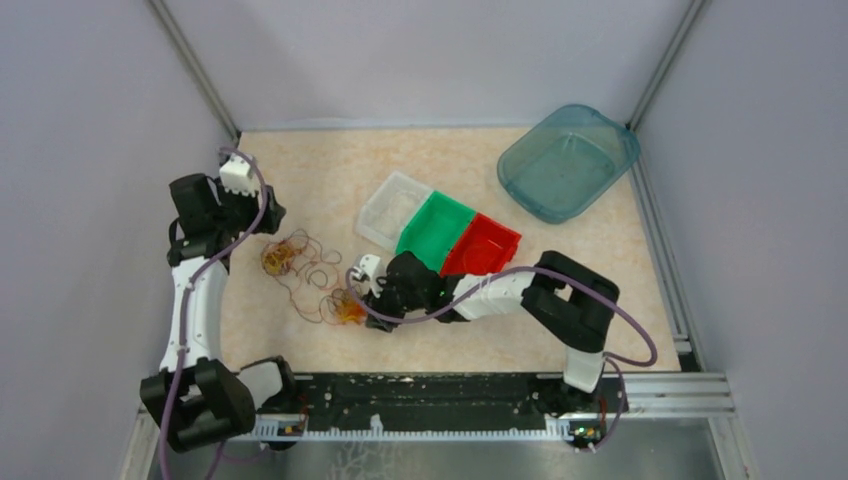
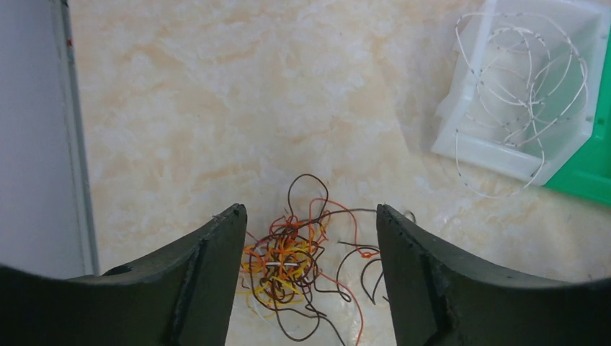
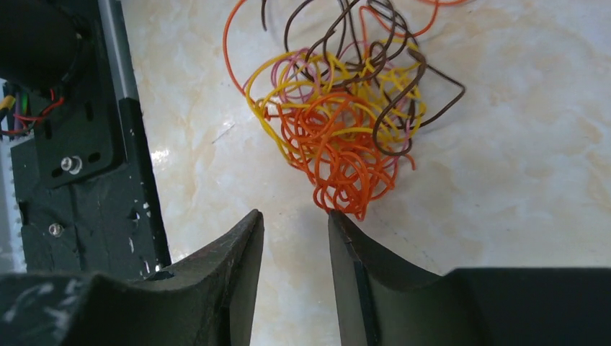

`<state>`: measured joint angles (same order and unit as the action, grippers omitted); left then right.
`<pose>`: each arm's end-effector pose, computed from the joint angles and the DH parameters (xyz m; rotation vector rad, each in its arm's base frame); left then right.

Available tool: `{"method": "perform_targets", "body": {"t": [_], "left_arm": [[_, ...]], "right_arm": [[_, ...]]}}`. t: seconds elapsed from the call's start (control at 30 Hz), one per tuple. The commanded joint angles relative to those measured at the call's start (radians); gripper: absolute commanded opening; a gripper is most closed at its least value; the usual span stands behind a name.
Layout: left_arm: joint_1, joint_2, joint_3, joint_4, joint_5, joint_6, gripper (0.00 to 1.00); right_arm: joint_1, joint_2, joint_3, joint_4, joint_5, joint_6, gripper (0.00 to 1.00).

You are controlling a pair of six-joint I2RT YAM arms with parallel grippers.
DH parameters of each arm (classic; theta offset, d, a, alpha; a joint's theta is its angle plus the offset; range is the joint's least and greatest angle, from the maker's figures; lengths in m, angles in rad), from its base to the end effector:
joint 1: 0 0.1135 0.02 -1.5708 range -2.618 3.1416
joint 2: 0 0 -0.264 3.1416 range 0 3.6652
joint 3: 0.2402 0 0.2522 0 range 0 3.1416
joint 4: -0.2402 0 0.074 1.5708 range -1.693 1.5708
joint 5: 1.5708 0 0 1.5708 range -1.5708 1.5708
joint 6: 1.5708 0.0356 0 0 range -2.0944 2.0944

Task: Untangle the cables
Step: Untie the cable.

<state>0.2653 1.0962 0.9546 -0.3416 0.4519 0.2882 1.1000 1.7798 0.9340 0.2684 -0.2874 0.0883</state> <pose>0.2398 0.0490 0.3239 0.2986 1.9814 -0.1110 0.1601 0.3368 0.1692 -1.2648 1.9133 0.9680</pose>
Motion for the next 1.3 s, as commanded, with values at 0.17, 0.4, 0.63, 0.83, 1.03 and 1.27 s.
{"method": "perform_targets", "body": {"t": [0.17, 0.4, 0.63, 0.83, 1.03, 1.27], "left_arm": [[0.000, 0.031, 0.037, -0.117, 0.129, 0.082, 0.82], [-0.001, -0.016, 0.076, -0.249, 0.487, 0.111, 0.71], [-0.018, -0.037, 0.021, -0.341, 0.726, 0.294, 0.69], [-0.018, -0.004, -0.003, -0.388, 0.632, 0.430, 0.72], [-0.018, -0.026, -0.021, -0.411, 0.589, 0.485, 0.75], [-0.018, -0.037, -0.030, -0.473, 0.580, 0.585, 0.73]], "right_arm": [[0.014, -0.018, 0.029, 0.125, 0.024, 0.005, 0.02], [-0.031, -0.255, -0.037, 0.143, 0.076, 0.008, 0.00], [-0.060, -0.326, -0.036, 0.087, 0.036, -0.010, 0.14], [0.025, -0.171, -0.016, 0.072, 0.067, -0.072, 0.29], [0.045, 0.028, 0.061, 0.108, 0.072, -0.069, 0.26], [0.046, 0.044, 0.078, 0.160, 0.134, -0.062, 0.00]]}}
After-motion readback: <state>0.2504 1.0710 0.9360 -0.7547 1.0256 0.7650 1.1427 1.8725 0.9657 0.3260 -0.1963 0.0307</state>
